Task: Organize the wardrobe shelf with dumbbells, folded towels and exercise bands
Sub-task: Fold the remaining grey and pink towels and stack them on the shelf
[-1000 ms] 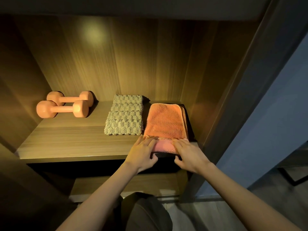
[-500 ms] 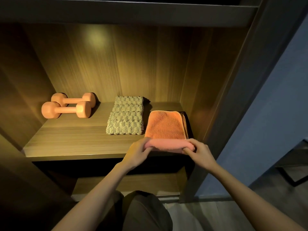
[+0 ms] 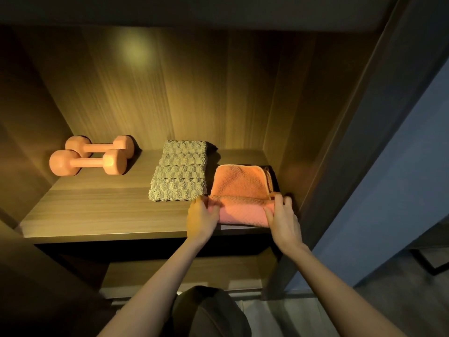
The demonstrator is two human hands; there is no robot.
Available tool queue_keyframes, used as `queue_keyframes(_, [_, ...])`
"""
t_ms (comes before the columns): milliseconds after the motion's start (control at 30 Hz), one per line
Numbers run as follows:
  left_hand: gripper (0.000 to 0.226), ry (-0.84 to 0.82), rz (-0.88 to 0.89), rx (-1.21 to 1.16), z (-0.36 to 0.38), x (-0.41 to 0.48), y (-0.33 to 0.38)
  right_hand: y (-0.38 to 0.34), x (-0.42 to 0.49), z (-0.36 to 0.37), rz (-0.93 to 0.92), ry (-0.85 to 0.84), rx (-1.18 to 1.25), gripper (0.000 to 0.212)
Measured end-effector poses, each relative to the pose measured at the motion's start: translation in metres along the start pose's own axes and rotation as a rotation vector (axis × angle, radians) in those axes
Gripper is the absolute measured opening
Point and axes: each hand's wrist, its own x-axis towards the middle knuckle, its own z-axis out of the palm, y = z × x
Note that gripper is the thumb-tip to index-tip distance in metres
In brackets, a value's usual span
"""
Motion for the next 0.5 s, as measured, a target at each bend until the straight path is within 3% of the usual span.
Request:
queue_keyframes(100, [0.032,0.147,0.083,0.219,-0.003,-0.003,0.003,-0.006,0.004,-0.002,-0.13,0.088,-0.288,0.037])
queue_keyframes(200, [0.021,0.133,0.467,0.527,-0.005,-0.006,0.006,-0.01,0.002,0.001,-0.422,0.065,-0.349,0.055])
queue_keyframes(267, [0.029,0.054,0.646,0.567,-0.005,-0.007,0.006,-0.01,0.0,0.003,-0.503,-0.019,-0.289,0.058])
queue_keyframes(500, [0.044,-0.139,0.696,0.443,-0.005,-0.014,-0.009,0.004,-0.003,0.001,-0.5,-0.143,-0.231,0.061])
